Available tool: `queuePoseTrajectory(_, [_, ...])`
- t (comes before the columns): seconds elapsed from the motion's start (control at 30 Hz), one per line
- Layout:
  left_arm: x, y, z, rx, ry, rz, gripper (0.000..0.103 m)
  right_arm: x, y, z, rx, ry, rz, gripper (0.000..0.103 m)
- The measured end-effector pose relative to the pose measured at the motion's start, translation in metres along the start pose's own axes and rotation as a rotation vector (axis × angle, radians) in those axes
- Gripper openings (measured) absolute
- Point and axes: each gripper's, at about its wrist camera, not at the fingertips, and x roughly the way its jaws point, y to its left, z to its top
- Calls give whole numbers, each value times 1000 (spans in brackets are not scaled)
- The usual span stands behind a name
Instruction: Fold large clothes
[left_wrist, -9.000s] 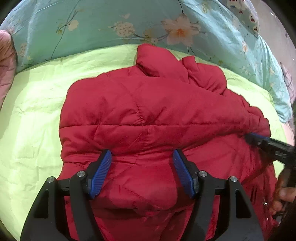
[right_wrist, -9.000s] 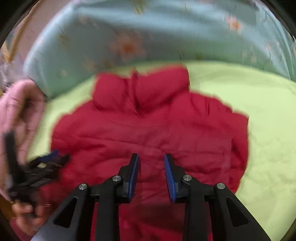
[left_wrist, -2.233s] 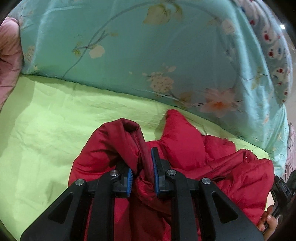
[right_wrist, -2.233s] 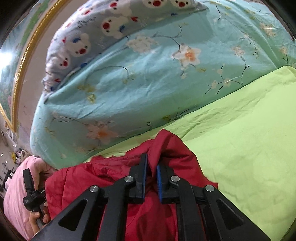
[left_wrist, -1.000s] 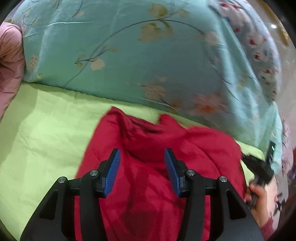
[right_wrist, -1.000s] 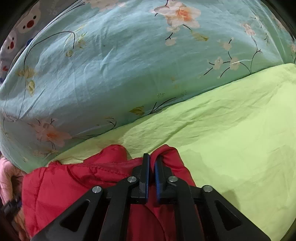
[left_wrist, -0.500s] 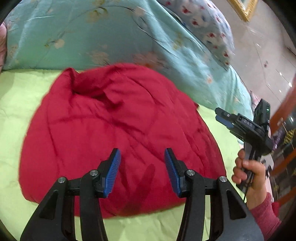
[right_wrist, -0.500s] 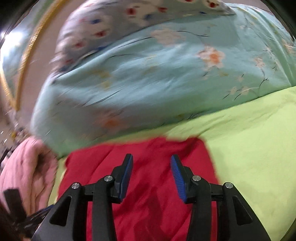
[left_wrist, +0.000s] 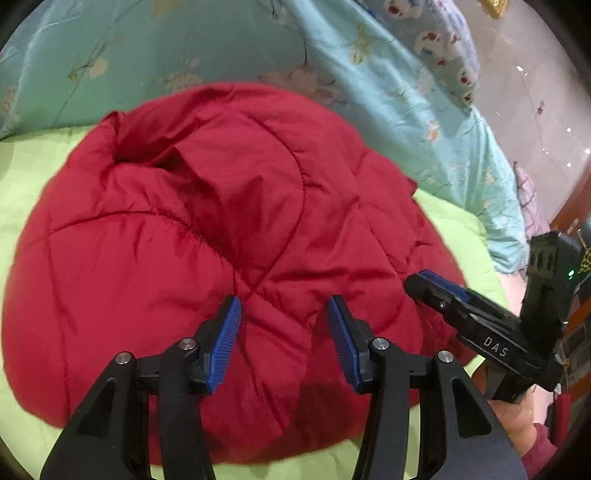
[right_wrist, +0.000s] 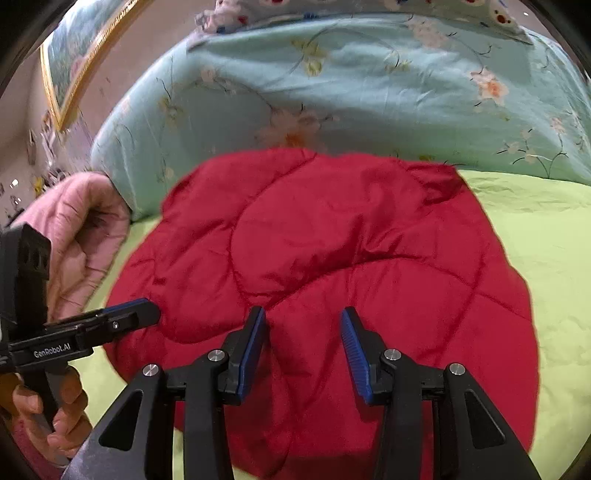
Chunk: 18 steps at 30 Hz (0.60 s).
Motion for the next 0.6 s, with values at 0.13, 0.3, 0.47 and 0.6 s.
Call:
queuePoseTrajectory(0.13, [19,0,8,-1,19,42,47,21,0,11,-20,26,-65,41])
queuePoseTrajectory(0.3, [26,2,23,-20,31,39,47,30,-6,28,9,38,-73,40])
queuePoseTrajectory(0.47, [29,6,27,-17,24,32,47,18,7,36,-33,9,-14,45])
queuePoseTrajectory(0.6, [43,10,36,-11,43,61,47,43,17,42,-90,74,-49,44])
